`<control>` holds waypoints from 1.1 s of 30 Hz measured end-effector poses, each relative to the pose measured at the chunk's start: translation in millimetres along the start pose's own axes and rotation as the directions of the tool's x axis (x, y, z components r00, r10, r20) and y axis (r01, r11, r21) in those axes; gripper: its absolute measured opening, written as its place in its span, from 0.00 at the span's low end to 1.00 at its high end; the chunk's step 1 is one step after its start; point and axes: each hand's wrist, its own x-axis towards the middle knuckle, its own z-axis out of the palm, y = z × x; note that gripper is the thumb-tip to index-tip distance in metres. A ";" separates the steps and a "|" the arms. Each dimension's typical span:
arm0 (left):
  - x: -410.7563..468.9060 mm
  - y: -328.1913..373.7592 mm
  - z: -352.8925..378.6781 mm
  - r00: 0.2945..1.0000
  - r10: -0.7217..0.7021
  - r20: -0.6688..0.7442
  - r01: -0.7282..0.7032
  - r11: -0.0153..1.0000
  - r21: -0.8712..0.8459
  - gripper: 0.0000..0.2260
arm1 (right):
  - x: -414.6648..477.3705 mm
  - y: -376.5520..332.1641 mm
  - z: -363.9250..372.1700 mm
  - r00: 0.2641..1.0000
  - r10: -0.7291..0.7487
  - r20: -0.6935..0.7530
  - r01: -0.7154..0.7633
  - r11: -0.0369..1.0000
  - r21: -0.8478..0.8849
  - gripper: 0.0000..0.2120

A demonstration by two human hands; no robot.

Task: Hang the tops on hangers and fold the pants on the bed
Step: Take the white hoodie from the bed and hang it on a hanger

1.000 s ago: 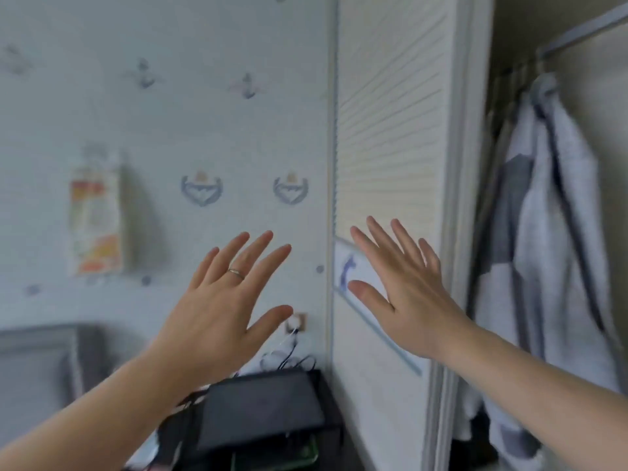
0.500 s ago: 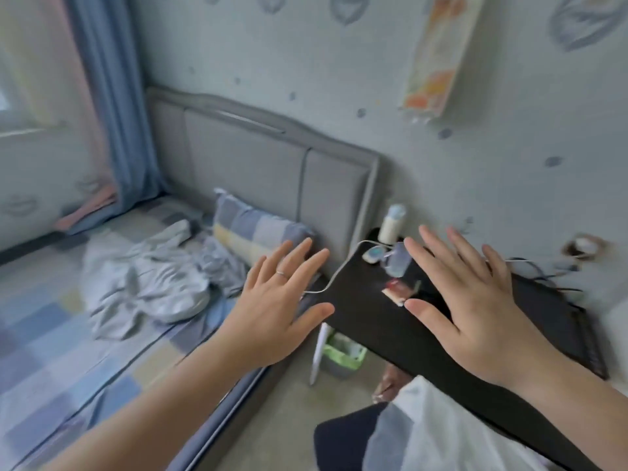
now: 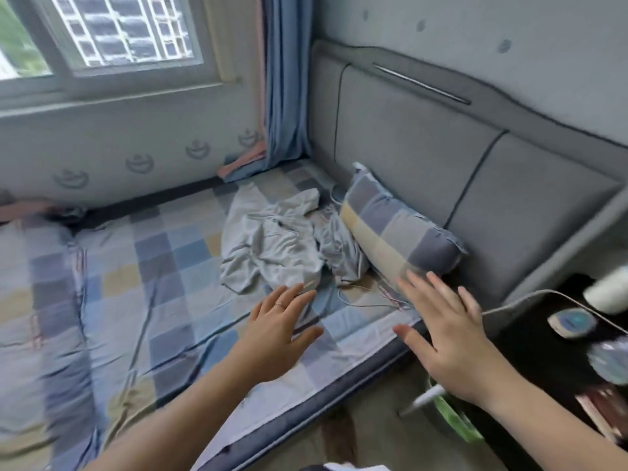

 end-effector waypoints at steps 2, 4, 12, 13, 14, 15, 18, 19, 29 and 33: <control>31.1 -12.3 5.1 0.997 -0.081 0.007 0.081 0.996 -0.028 0.29 | 43.7 17.3 12.7 0.998 0.000 0.064 -0.001 1.000 0.025 0.31; 60.2 -23.4 11.2 0.989 -0.147 0.015 0.148 0.987 -0.059 0.28 | 85.9 32.1 26.8 0.992 -0.008 0.127 0.001 0.999 0.051 0.30; 130.1 -89.6 49.8 0.900 -0.421 0.118 0.435 0.885 -0.165 0.27 | 226.4 58.7 103.3 0.926 -0.054 0.372 -0.018 0.982 0.189 0.29; 135.1 -100.0 55.0 0.886 -0.442 0.140 0.461 0.871 -0.169 0.26 | 240.1 58.5 116.9 0.912 -0.054 0.406 -0.024 0.982 0.186 0.29; 140.9 -111.8 60.7 0.873 -0.461 0.160 0.485 0.857 -0.174 0.26 | 253.5 57.8 131.6 0.895 -0.053 0.443 -0.031 0.983 0.180 0.29; 147.8 -125.4 67.3 0.861 -0.478 0.176 0.505 0.844 -0.179 0.26 | 267.3 57.0 148.5 0.876 -0.050 0.480 -0.040 0.984 0.175 0.29; 174.8 -174.0 96.2 0.838 -0.508 0.201 0.541 0.822 -0.179 0.26 | 307.2 55.8 210.1 0.831 -0.035 0.555 -0.068 0.984 0.163 0.29; 186.0 -193.6 110.4 0.836 -0.509 0.205 0.543 0.822 -0.172 0.25 | 322.4 55.9 234.2 0.819 -0.030 0.572 -0.072 0.985 0.154 0.29; 310.2 -402.3 312.7 0.851 -0.491 0.184 0.484 0.871 0.087 0.29 | 467.4 74.0 522.0 0.849 0.109 0.516 -0.247 0.947 0.206 0.34; 360.7 -458.4 360.1 0.886 -0.459 0.066 0.449 0.885 0.122 0.34 | 500.1 75.5 605.4 0.878 0.085 0.471 -0.080 0.996 -0.031 0.45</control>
